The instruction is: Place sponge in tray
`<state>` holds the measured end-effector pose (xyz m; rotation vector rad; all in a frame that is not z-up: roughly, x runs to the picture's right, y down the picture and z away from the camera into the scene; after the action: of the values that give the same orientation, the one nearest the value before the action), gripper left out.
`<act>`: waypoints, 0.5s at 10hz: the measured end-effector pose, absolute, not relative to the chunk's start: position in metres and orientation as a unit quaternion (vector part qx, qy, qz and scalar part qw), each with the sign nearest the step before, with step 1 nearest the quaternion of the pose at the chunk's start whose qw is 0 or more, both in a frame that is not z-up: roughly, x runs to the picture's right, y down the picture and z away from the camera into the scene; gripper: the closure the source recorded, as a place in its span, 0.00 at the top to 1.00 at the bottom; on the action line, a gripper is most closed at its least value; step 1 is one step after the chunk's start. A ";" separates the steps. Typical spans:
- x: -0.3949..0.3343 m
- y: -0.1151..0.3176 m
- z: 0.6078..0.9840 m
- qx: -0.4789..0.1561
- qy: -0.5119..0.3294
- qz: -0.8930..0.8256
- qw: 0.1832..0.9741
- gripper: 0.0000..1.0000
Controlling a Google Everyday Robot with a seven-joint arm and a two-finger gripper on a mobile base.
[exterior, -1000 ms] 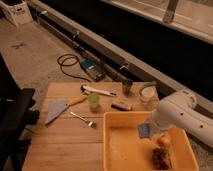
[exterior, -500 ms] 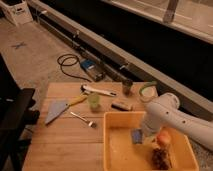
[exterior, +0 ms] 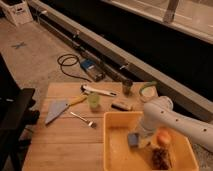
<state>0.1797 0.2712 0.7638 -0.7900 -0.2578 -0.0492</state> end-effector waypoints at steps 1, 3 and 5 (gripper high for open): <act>0.179 0.275 0.767 -0.388 -0.135 -0.021 0.911 0.64; 0.177 0.275 0.767 -0.387 -0.143 -0.024 0.910 0.78; 0.178 0.271 0.763 -0.380 -0.146 -0.022 0.913 0.80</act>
<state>0.1780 0.2710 0.7630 -0.7830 -0.3010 -0.0462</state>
